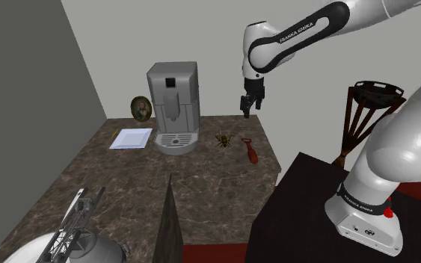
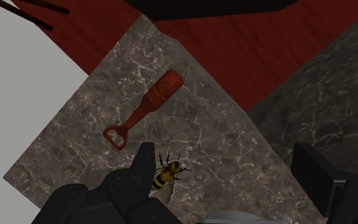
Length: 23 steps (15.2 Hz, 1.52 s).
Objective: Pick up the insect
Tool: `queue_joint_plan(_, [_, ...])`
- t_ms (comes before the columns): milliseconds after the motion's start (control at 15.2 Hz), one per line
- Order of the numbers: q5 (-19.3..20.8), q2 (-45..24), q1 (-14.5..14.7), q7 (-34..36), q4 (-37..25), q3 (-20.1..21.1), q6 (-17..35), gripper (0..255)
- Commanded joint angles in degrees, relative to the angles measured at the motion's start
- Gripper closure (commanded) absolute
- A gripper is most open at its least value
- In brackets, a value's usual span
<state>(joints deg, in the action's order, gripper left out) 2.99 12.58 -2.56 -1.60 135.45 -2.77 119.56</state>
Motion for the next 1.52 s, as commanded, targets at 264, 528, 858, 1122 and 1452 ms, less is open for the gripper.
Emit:
queue_joint_plan(264, [-0.7, -14.0, -0.9, -1.5, -6.5, -1.2, 7.3, 0])
queue_joint_plan(528, [-1.7, -22.9, -1.6, -2.8, -12.2, -1.7, 10.5, 0])
queue_joint_plan(858, [-3.1, -34.2, -2.9, -4.3, -21.0, -1.9, 12.8, 0])
queue_joint_plan(1122, [-4.0, -43.2, -4.1, -5.3, -29.4, -1.8, 13.3, 0])
queue_joint_plan(1452, [-5.0, -55.0, -5.7, -6.2, -42.1, -1.5, 12.1, 0])
